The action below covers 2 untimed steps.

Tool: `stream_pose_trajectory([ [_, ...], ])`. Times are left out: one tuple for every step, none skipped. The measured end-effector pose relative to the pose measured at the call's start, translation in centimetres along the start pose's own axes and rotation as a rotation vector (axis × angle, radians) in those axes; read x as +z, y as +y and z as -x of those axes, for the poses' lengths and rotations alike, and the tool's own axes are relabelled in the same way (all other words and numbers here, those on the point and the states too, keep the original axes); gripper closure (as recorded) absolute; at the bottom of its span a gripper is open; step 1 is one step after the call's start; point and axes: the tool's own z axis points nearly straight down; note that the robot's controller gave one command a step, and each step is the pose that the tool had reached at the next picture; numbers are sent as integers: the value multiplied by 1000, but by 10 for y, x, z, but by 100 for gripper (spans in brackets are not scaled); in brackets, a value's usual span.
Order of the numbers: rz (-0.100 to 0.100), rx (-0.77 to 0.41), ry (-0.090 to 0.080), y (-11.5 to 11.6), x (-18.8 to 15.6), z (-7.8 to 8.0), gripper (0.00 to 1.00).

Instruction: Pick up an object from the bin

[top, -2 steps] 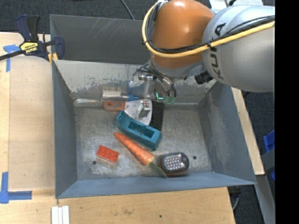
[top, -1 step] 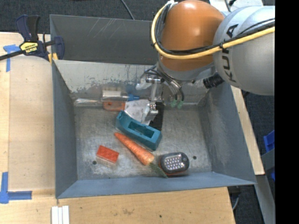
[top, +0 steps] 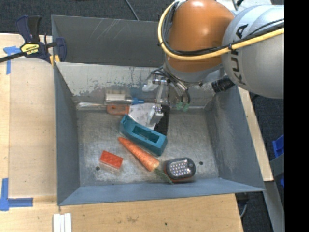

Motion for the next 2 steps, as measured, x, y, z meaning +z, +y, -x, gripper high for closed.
stream_pose_trajectory([
  [2,118,-7,-3,41,-10,0],
  [1,162,-2,-16,103,-25,0],
])
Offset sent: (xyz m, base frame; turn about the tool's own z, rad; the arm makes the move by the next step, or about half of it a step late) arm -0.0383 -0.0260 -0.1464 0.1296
